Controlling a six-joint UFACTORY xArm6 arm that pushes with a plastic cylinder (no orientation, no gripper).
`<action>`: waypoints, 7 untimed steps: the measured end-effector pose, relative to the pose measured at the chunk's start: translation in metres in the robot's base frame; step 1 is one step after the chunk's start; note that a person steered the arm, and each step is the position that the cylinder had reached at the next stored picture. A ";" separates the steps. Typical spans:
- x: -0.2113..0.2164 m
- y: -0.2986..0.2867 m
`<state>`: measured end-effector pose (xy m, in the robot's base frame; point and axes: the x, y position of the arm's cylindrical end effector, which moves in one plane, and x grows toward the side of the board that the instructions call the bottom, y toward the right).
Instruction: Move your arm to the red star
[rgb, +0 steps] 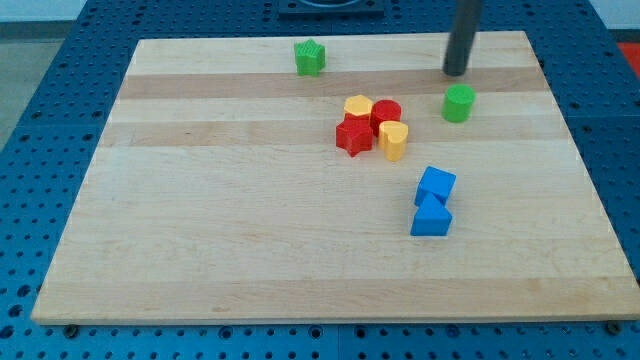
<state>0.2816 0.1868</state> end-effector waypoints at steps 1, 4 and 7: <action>0.032 0.019; 0.081 -0.025; 0.045 -0.106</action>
<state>0.3264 0.0806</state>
